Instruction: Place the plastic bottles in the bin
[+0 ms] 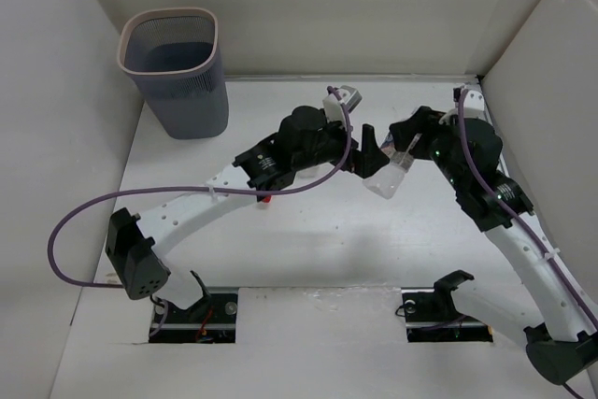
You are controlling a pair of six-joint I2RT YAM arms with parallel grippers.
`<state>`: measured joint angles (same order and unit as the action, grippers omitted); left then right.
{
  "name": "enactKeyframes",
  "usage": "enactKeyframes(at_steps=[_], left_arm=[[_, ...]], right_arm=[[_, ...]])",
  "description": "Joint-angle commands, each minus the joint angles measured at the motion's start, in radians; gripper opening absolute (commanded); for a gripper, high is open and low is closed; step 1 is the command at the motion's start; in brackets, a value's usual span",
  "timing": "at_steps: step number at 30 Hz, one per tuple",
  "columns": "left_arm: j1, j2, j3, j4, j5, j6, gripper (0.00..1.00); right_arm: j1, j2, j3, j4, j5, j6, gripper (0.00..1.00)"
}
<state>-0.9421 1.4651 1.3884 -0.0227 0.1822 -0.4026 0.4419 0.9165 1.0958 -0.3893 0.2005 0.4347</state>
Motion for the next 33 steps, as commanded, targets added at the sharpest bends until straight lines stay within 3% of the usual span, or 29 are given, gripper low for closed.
enactKeyframes(at_steps=[1,9,16,18,19,20,21,22,24,33], left_arm=[[-0.012,-0.015,0.024,0.060,0.025,0.013,1.00],[-0.030,0.043,0.024,0.158,0.198,-0.008,1.00],[-0.041,0.124,0.067,0.158,0.198,-0.018,1.00],[-0.041,0.124,0.077,0.149,0.177,-0.018,0.63],[-0.041,0.124,0.090,0.148,0.154,-0.018,0.40],[-0.041,0.124,0.104,0.114,0.082,-0.004,0.18],[-0.041,0.124,0.147,0.090,0.039,-0.004,0.05],[-0.028,0.135,0.176,0.063,-0.001,0.013,0.00],[0.012,0.149,0.242,-0.029,-0.105,0.022,0.00],[0.537,0.195,0.630,-0.197,-0.219,0.013,0.00]], right_arm=[[-0.025,-0.016,0.055,0.075,-0.071,-0.021,0.00],[-0.025,-0.005,0.045,0.144,-0.141,0.009,0.00],[-0.025,-0.005,0.055,0.174,-0.182,0.027,0.00],[-0.025,-0.015,0.055,0.175,-0.182,0.027,0.00],[-0.034,-0.015,0.055,0.164,-0.173,0.027,0.10],[-0.034,-0.024,0.055,0.153,-0.136,0.027,0.58],[-0.034,-0.024,0.055,0.144,-0.115,0.027,0.92],[-0.045,-0.024,0.055,0.124,-0.092,0.027,1.00],[-0.072,-0.033,0.055,0.096,-0.035,0.027,1.00],[-0.138,-0.065,-0.046,0.110,-0.102,0.027,1.00]])
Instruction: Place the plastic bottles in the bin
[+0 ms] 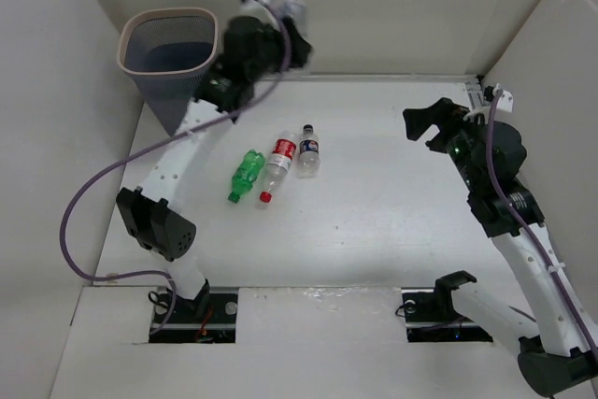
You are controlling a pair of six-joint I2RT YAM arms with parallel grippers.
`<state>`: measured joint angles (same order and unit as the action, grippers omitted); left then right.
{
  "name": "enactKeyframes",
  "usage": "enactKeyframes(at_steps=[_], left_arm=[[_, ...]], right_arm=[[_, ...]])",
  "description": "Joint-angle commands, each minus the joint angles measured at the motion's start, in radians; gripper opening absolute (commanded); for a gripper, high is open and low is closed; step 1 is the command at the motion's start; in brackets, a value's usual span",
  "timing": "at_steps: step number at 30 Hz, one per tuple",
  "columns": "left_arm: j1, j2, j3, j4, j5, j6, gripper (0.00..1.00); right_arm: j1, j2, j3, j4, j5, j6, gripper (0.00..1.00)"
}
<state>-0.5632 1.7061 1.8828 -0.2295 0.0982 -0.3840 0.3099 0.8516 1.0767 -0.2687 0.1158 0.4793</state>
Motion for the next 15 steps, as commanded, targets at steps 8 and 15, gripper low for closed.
enactKeyframes(at_steps=[8,15], left_arm=[[0.543,0.113,0.334,0.007,-0.193,-0.061,0.00],[0.673,0.266,0.395,0.004,-0.169,-0.053,0.62]], right_arm=[[-0.006,0.043,-0.123,0.088,-0.175,-0.007,1.00],[-0.006,0.113,-0.144,0.108,-0.205,-0.057,1.00]])
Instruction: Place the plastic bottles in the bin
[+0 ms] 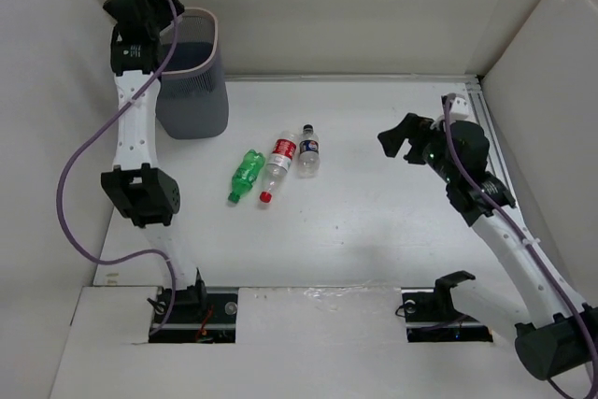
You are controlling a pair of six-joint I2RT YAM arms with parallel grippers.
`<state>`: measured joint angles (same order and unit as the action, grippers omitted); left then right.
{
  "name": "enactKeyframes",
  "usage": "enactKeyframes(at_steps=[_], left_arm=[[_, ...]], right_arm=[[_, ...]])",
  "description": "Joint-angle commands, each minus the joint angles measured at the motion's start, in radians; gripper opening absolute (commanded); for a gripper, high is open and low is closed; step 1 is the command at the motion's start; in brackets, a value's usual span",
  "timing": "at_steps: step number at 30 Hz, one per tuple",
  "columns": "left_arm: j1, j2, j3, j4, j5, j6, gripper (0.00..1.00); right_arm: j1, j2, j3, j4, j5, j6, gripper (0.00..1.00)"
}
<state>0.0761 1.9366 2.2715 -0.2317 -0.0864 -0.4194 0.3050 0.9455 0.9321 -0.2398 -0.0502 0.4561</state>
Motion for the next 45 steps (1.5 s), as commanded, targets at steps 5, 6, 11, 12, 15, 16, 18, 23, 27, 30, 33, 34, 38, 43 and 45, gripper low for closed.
enactKeyframes(at_steps=[5,6,11,12,15,16,18,23,27,30,33,34,38,43,45], left_arm=[[0.034,0.056,0.026,-0.003,0.017,-0.027,1.00],[0.034,0.056,0.043,-0.003,0.045,-0.027,1.00],[0.034,-0.052,0.057,-0.063,0.141,-0.047,1.00],[0.034,-0.085,0.024,-0.063,0.157,-0.047,1.00],[-0.005,-0.224,-0.105,-0.090,0.198,-0.056,1.00],[-0.019,-0.260,-0.142,-0.090,0.198,-0.056,1.00],[-0.056,-0.376,-0.296,-0.081,0.220,-0.067,1.00],[-0.197,-0.583,-0.591,-0.049,0.195,-0.090,1.00],[-0.245,-0.743,-0.809,0.014,0.260,-0.090,1.00],[-0.245,-0.836,-0.898,0.023,0.323,-0.081,1.00],[-0.245,-0.901,-0.921,-0.015,0.342,-0.058,1.00],[-0.245,-0.912,-0.922,-0.015,0.353,-0.058,1.00],[-0.245,-0.946,-0.922,-0.055,0.381,-0.039,1.00],[-0.245,-0.993,-0.949,-0.064,0.401,-0.039,1.00],[-0.245,-1.004,-0.975,-0.064,0.401,-0.039,1.00]], right_arm=[[0.025,0.123,0.025,0.088,-0.031,-0.071,1.00],[0.037,0.148,0.036,0.088,-0.031,-0.088,1.00],[0.159,0.352,0.193,0.017,0.048,-0.117,1.00],[0.177,0.427,0.224,-0.005,0.049,-0.129,1.00],[0.207,0.533,0.333,-0.006,0.053,-0.129,1.00],[0.207,0.603,0.361,-0.006,0.053,-0.129,1.00],[0.207,0.680,0.457,-0.027,0.041,-0.129,1.00],[0.249,0.909,0.609,-0.075,0.041,-0.108,0.99],[0.261,1.019,0.694,-0.087,0.052,-0.108,0.97],[0.261,1.094,0.749,-0.087,0.052,-0.099,0.96],[0.261,1.159,0.803,-0.108,0.042,-0.090,0.95],[0.261,1.176,0.818,-0.108,0.042,-0.089,0.95],[0.261,1.236,0.870,-0.131,0.052,-0.089,0.94],[0.243,1.289,0.904,-0.151,0.061,-0.089,0.86],[0.234,1.308,0.918,-0.151,0.040,-0.089,0.78]])
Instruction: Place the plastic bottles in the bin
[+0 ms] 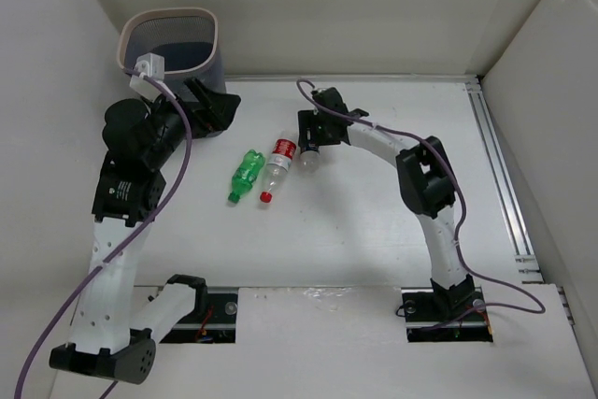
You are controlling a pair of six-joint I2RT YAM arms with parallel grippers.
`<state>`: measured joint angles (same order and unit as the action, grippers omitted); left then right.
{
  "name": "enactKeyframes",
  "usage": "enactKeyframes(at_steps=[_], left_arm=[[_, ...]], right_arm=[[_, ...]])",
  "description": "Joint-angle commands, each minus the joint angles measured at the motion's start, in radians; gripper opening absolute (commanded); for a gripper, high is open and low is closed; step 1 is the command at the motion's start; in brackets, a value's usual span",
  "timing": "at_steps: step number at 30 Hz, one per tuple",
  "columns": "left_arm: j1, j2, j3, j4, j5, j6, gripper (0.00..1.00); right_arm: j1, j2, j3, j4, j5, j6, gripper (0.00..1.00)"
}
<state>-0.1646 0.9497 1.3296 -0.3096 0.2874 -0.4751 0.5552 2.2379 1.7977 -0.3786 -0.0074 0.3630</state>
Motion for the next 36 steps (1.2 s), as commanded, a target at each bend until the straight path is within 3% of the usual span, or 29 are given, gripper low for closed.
enactKeyframes(at_steps=[1,4,6,7,8,12,18,23,30,31,36], left_arm=[[-0.004,-0.026,-0.053,0.014,0.036,0.026,1.00],[-0.004,-0.026,-0.066,0.014,0.036,0.026,1.00],[-0.004,-0.026,-0.095,0.014,0.047,0.026,1.00],[-0.004,-0.026,-0.105,0.014,0.062,0.026,1.00],[-0.004,-0.026,-0.127,0.026,0.074,0.026,1.00],[-0.004,-0.026,-0.196,0.095,0.186,0.026,1.00],[-0.027,0.003,-0.279,0.269,0.360,-0.031,1.00],[-0.352,0.138,-0.210,0.319,0.170,-0.005,1.00],[-0.572,0.294,-0.118,0.478,0.076,-0.005,1.00],[-0.590,0.303,-0.118,0.516,0.040,-0.005,1.00],[-0.653,0.365,-0.063,0.579,0.032,0.029,1.00]], right_arm=[[-0.017,0.031,0.063,-0.023,-0.003,0.004,0.71],[-0.017,0.051,0.063,-0.032,-0.003,0.004,0.62],[-0.026,0.051,0.063,-0.042,-0.014,0.004,0.50],[-0.026,0.051,0.063,-0.042,-0.014,0.004,0.43],[-0.038,0.039,0.054,-0.052,-0.003,0.013,0.27],[-0.081,-0.038,-0.010,-0.052,0.020,0.013,0.00],[-0.162,-0.378,-0.233,0.032,-0.021,0.013,0.00],[-0.228,-0.694,-0.457,0.218,-0.262,0.013,0.00],[-0.287,-1.048,-0.699,0.545,-0.521,0.049,0.00],[-0.299,-1.070,-0.713,0.575,-0.607,0.072,0.00],[-0.321,-1.146,-0.744,0.673,-0.747,0.151,0.00]])
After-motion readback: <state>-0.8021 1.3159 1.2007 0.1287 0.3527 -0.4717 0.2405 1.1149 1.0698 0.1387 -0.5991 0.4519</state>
